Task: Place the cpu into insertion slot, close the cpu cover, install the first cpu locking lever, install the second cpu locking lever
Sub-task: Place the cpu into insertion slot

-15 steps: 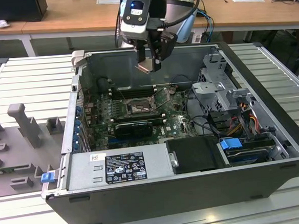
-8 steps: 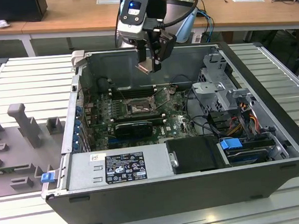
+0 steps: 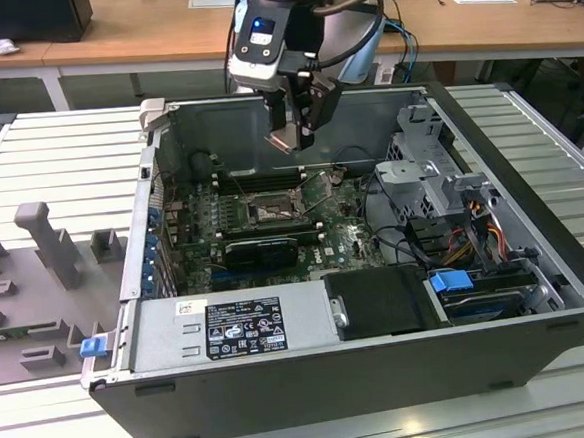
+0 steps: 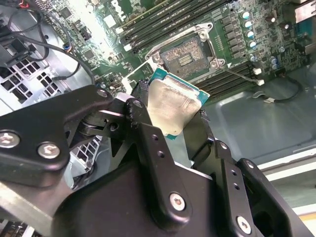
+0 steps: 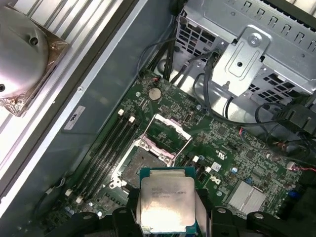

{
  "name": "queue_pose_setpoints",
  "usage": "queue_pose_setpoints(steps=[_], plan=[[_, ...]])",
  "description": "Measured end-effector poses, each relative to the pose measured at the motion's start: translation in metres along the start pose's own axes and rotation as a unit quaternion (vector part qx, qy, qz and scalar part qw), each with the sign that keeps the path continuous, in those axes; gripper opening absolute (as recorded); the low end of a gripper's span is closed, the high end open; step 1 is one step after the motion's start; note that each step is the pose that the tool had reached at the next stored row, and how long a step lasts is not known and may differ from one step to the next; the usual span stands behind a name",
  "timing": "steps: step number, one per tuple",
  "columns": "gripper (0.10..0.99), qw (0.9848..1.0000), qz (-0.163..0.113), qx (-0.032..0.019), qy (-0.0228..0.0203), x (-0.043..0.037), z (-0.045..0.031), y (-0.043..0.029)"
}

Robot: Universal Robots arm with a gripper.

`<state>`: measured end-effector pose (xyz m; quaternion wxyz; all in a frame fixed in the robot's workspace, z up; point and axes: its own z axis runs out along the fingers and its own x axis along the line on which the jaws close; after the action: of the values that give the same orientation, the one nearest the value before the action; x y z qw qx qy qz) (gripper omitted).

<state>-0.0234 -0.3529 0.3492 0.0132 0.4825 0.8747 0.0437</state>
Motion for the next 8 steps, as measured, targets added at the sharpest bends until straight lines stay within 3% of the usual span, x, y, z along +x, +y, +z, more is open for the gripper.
queue_pose_setpoints(steps=[8], plan=[[0.525, 1.0, 0.007, -0.0001, -0.0007, 0.0, 0.0017, -0.0001]])
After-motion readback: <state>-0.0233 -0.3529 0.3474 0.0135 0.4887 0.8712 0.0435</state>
